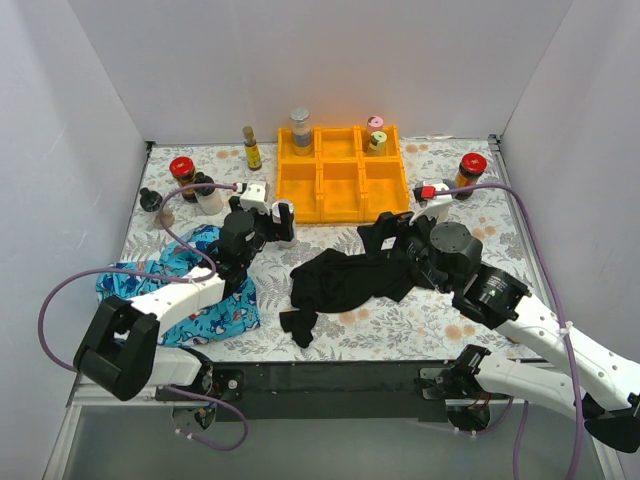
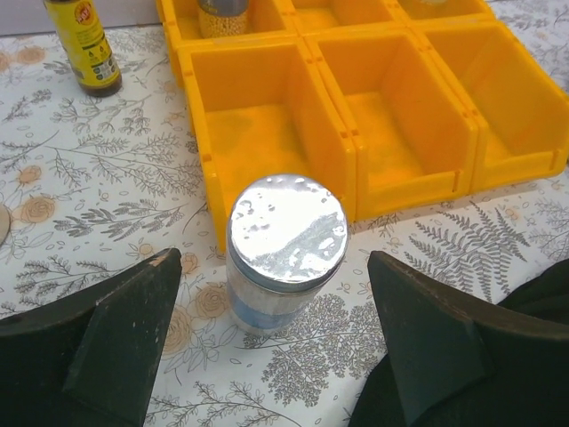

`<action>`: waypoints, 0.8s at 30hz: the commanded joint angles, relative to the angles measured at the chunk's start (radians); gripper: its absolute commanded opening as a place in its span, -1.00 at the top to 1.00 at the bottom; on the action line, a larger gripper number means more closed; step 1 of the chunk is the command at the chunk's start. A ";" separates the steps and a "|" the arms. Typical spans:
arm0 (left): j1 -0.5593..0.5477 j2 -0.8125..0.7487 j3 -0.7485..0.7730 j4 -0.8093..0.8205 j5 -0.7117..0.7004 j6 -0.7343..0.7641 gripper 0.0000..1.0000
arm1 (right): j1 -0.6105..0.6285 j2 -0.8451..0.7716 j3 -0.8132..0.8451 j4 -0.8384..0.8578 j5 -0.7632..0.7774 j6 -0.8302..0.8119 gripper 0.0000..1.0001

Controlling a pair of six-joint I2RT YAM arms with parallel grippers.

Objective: Organize the condiment bottles
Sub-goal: Pick up the bottle from the center of the board.

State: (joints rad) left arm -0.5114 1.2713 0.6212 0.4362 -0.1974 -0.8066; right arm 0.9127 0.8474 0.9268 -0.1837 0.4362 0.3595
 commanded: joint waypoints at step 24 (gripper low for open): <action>-0.018 0.071 0.075 0.073 0.023 0.058 0.60 | -0.005 -0.028 -0.034 0.056 0.039 -0.016 -0.97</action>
State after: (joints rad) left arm -0.5259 1.4364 0.6685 0.5068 -0.1780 -0.7650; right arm 0.9112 0.8375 0.8867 -0.1764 0.4652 0.3416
